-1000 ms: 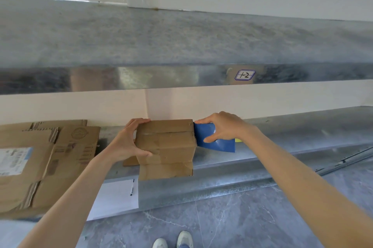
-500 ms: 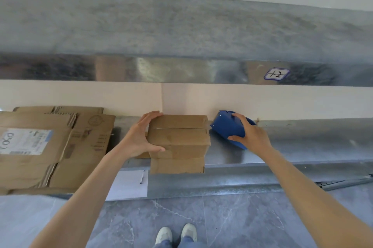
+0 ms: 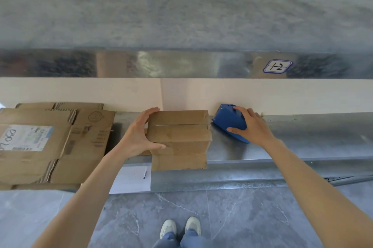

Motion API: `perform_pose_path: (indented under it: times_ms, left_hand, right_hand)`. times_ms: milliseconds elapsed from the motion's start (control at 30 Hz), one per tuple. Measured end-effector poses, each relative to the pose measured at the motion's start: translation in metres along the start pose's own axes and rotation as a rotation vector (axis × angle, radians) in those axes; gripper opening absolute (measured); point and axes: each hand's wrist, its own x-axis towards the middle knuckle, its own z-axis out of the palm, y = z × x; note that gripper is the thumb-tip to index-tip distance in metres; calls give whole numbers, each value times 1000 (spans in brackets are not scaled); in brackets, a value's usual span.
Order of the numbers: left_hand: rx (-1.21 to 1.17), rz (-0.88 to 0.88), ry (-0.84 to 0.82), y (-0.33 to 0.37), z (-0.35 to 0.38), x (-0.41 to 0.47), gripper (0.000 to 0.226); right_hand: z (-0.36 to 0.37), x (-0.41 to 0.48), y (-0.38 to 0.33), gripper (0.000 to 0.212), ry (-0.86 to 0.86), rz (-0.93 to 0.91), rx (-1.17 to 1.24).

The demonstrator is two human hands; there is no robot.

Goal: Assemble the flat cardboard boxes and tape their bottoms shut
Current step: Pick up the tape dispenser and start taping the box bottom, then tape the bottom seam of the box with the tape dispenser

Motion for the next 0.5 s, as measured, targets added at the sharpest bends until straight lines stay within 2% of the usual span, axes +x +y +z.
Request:
perform_pose_path:
  times_ms: [267,400,500]
  left_hand:
    - [18,21,37,2,0,-2,105]
    - [105,16,55,4,1,-3,102]
    - [121,34,74,3,3,-3,102]
  right_hand:
    - [-6,-6,-6,62,114,-39,-139]
    - [-11,-9,-10,59,69,-31,-176]
    - [-14,-12,-14,58,38,11,-100]
